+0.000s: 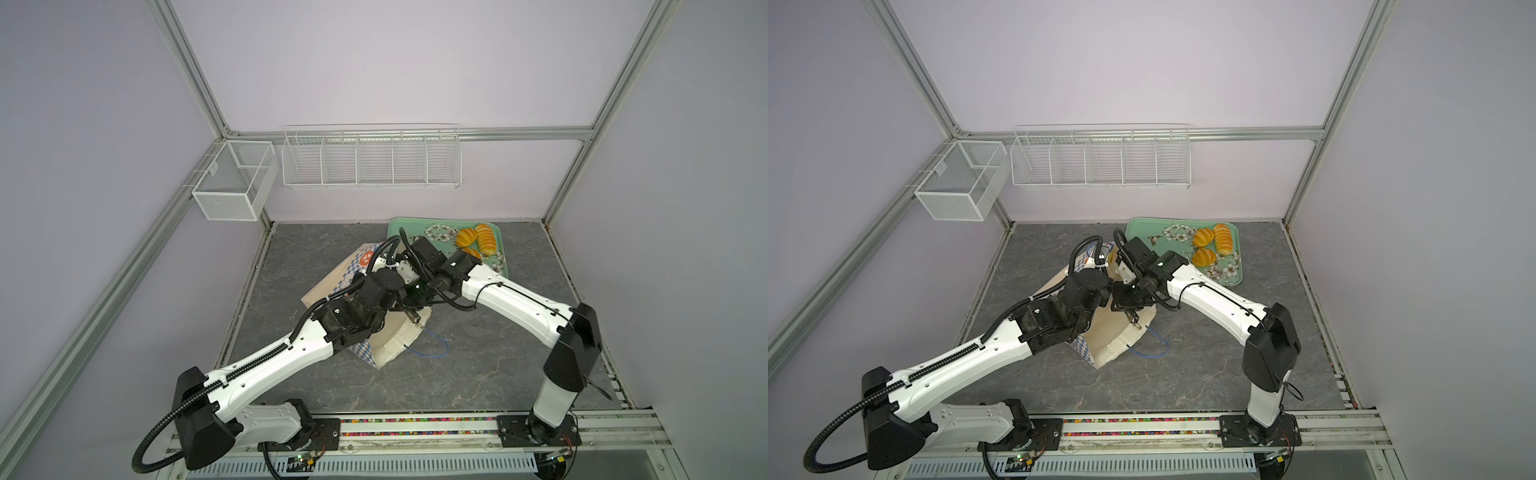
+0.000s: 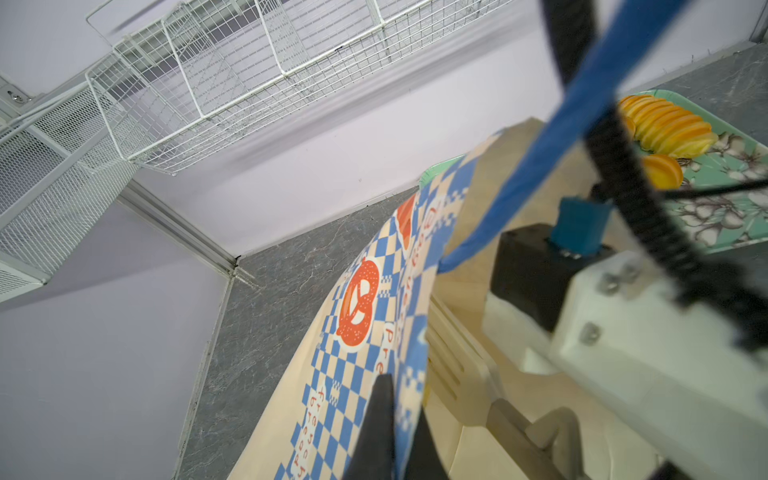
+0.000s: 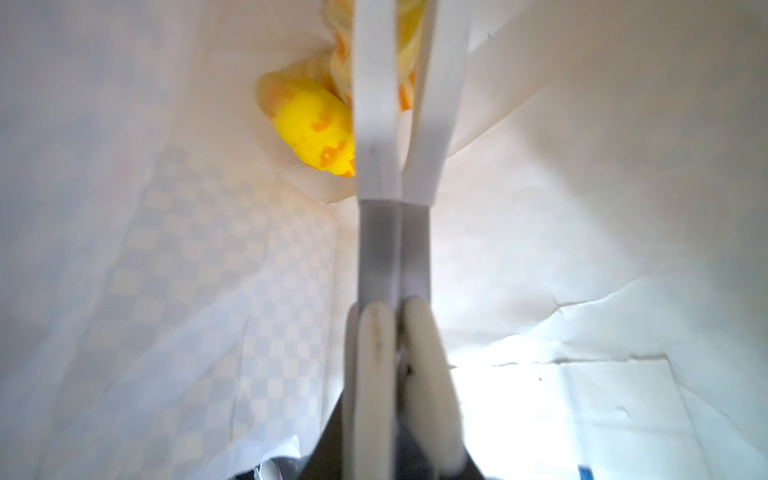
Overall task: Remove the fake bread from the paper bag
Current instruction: 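Close the tongs on a yellow bread deep inside the bag with the right gripper, then pull the tongs holding the yellow bread out of the bag with the right gripper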
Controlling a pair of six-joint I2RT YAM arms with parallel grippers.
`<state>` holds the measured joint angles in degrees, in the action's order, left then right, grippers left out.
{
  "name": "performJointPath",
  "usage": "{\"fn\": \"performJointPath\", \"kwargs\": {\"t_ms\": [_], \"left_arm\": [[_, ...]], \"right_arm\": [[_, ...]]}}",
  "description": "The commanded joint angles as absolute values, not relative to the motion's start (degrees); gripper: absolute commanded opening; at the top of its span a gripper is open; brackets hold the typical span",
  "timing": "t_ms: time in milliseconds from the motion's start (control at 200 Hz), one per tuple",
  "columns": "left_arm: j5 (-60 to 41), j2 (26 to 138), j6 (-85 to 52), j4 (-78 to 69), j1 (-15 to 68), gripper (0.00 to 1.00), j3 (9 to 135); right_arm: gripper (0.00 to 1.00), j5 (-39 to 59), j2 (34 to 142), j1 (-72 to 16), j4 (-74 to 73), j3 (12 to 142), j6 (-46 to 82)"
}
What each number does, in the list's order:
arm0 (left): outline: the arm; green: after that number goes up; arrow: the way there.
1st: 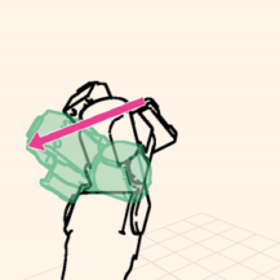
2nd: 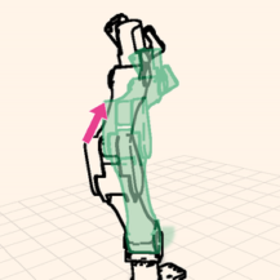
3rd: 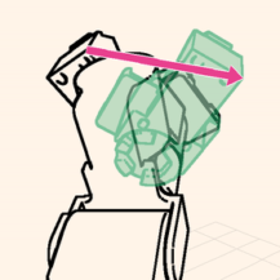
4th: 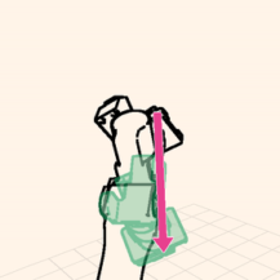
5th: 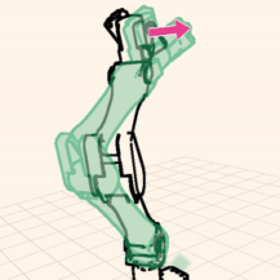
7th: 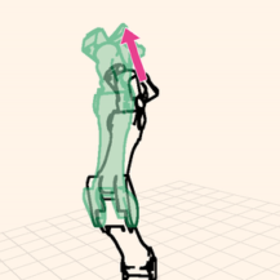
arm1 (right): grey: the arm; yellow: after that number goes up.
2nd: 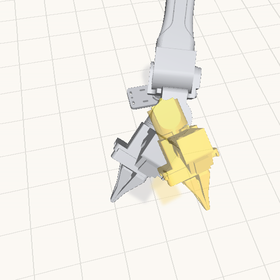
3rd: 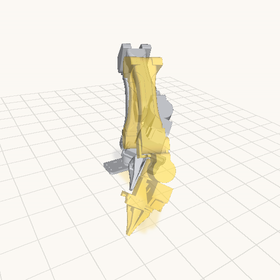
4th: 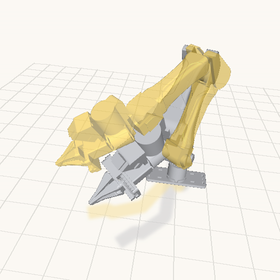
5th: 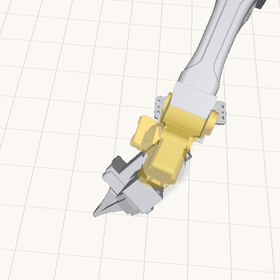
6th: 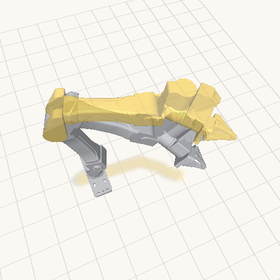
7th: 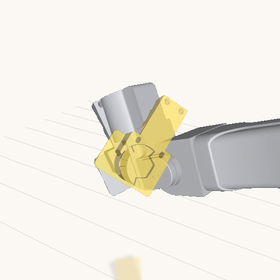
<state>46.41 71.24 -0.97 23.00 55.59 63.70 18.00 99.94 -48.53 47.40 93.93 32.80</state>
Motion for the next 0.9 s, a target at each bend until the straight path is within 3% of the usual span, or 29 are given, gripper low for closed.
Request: {"fn": "performJointPath", "kwargs": {"t_ms": [0, 895], "left_arm": [[46.18, 71.37, -2.77, 23.42, 55.12, 0.0, 63.96], [44.68, 74.61, -8.2, 28.04, 53.28, 0.0, 68.77]], "right_arm": [[0.07, 15.16, 95.1, -49.04, 49.23, 90.22, 28.66], [0.07, 9.17, 70.08, -50.33, 49.42, 73.28, 23.78]]}}
